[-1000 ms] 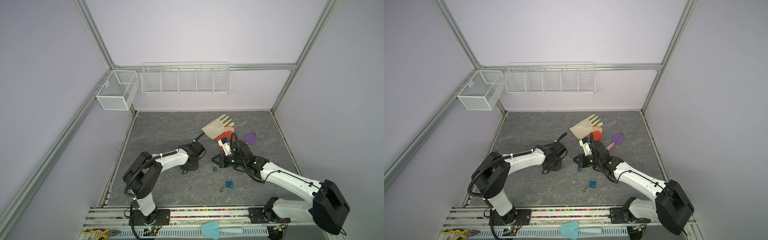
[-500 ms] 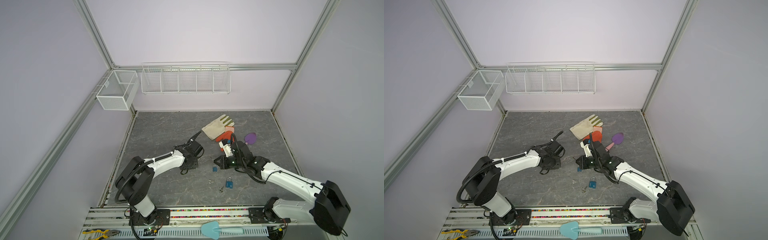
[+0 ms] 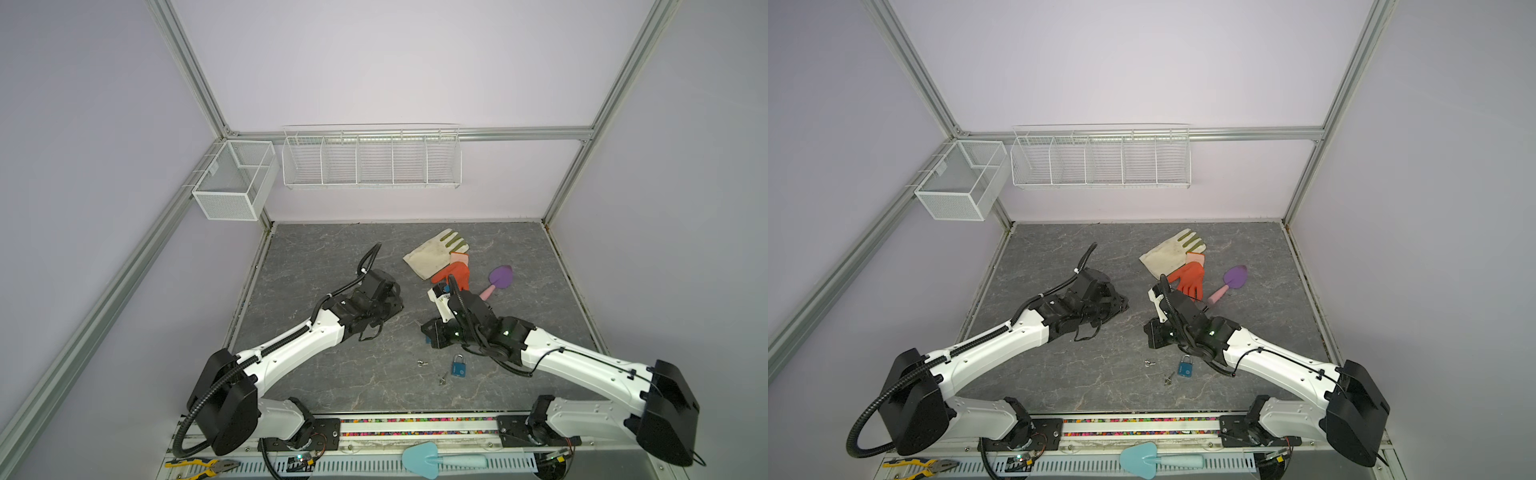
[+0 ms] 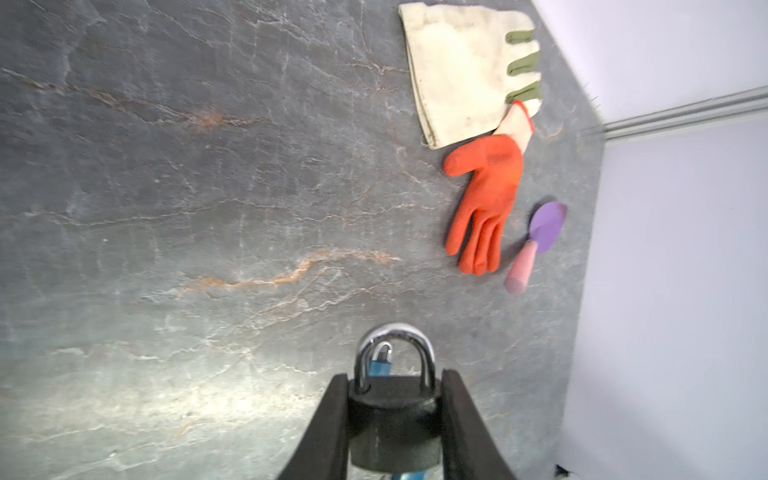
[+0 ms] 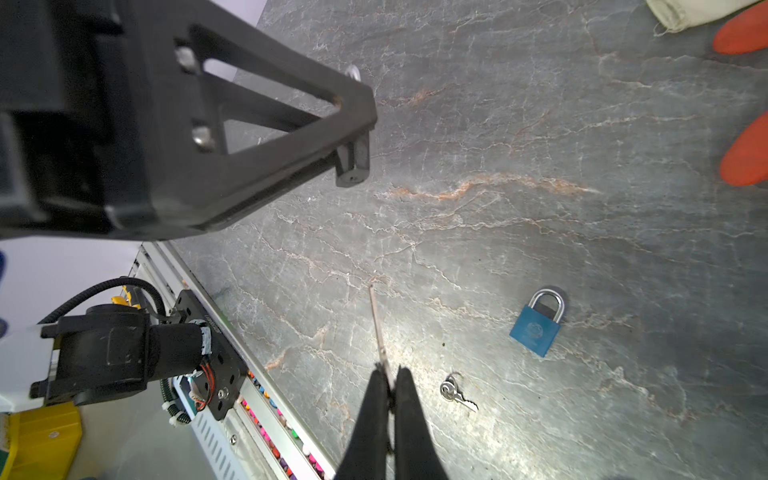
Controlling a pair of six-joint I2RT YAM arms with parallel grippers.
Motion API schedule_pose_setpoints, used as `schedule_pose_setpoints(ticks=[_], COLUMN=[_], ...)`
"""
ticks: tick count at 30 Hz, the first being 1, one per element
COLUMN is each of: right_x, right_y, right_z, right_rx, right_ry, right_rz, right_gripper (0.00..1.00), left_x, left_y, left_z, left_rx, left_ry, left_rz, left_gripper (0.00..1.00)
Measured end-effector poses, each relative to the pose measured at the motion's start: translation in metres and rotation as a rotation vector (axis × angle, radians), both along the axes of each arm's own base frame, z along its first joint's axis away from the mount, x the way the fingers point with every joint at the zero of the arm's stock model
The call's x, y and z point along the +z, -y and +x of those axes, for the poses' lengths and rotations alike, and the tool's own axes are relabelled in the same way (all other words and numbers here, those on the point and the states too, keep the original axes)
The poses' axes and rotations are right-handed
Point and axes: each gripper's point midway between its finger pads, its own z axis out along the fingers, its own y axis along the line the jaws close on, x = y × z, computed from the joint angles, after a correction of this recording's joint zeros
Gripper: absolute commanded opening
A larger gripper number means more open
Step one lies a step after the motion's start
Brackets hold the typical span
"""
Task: Unlock with the key
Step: 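Lift the padlock with the left gripper toward the key while the right gripper approaches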
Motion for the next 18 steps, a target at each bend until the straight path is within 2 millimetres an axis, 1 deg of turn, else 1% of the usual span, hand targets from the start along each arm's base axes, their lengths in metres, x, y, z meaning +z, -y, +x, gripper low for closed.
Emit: schedule_pose_setpoints(ticks=[2,8,14,18], right_x=[0.001,0.01,0.023,0.025], right_y=[0.0,-0.005,-0.012,-0.02], right_z=[0.001,0.007,0.014,0.015], right_rx=[-0.015,-0.042,-0.064,-0.062], right_ry=[0.017,0.073,0.127,0.144], right_rz=[-0.007,0.01,0.033,0.035], right_gripper=[0.06,0.06,0.06,0.06], left_x=[0.005,0.007,0.013,0.015], left_y=[0.002,0.003,-0.006,-0.012], left_z=[-0.002,-0.007,-0.01,-0.013], left_rx=[0.031,0.103,0.179,0.223], left_ry=[-0.001,-0.028,-0.034,-0.037], left_rz=[-0.056,-0.158,-0.241,-0.298], left_gripper=[0.0,0.0,0.0,0.0])
